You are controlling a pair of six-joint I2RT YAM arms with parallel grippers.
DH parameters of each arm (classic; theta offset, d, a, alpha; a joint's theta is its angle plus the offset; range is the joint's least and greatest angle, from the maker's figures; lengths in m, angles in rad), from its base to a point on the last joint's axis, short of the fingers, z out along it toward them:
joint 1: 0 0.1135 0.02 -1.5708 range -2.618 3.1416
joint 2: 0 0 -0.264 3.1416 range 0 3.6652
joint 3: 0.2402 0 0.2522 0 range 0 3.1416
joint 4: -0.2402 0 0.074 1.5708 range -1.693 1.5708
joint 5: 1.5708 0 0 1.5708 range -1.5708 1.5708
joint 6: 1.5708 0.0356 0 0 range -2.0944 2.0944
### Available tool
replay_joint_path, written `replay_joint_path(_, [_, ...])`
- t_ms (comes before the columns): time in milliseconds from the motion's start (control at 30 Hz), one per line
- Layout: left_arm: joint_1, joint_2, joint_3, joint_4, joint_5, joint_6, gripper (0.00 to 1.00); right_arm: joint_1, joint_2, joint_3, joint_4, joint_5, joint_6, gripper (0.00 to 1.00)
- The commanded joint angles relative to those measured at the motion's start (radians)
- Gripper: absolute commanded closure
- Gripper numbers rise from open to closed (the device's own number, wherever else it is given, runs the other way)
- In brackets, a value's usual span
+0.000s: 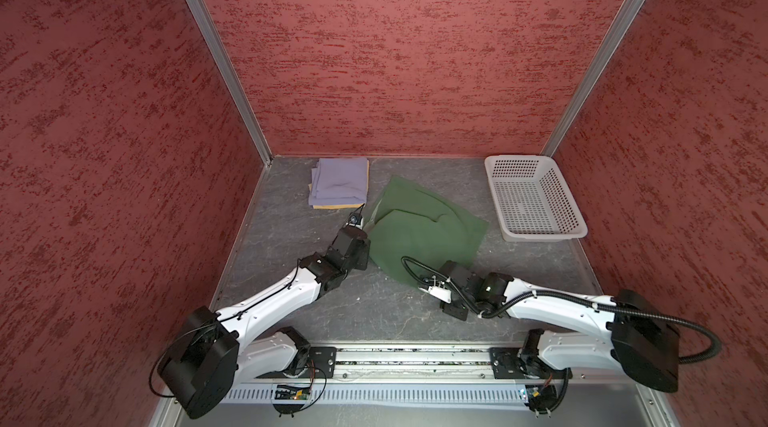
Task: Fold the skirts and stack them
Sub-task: 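Move the right gripper to the nearer hem while the left gripper holds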
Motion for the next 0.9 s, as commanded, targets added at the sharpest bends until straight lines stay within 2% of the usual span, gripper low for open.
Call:
replay_joint_path(0, [0.008,-0.008,0.022,0.009,0.006,-0.012,1.0,0.01,0.019,-0.012,0.002,0.049,-0.008,0.57])
replay_joint_path(167, [0.011,-0.007,0.022,0.011,0.008,-0.009,1.0,0.01,0.047,-0.017,0.021,0.087,0.002,0.58])
replay_joint_path(333, [0.016,-0.01,0.021,0.012,0.007,-0.006,1.0,0.01,0.085,-0.011,0.028,0.09,0.005,0.67])
replay_joint_path(433, [0.023,-0.014,0.02,0.014,0.012,-0.006,1.0,0.01,0.092,-0.007,0.027,0.092,0.007,0.84])
replay_joint_path(500, [0.032,-0.019,0.022,0.018,0.022,-0.005,1.0,0.009,0.078,-0.003,0.026,0.097,0.006,0.99])
replay_joint_path(700, [0.075,-0.025,0.078,-0.006,0.055,0.025,1.0,0.007,-0.025,0.01,0.029,0.168,-0.016,1.0])
replay_joint_path(867, [0.113,-0.026,0.183,-0.064,0.078,0.072,1.0,-0.018,-0.152,0.068,0.015,0.158,-0.05,1.0])
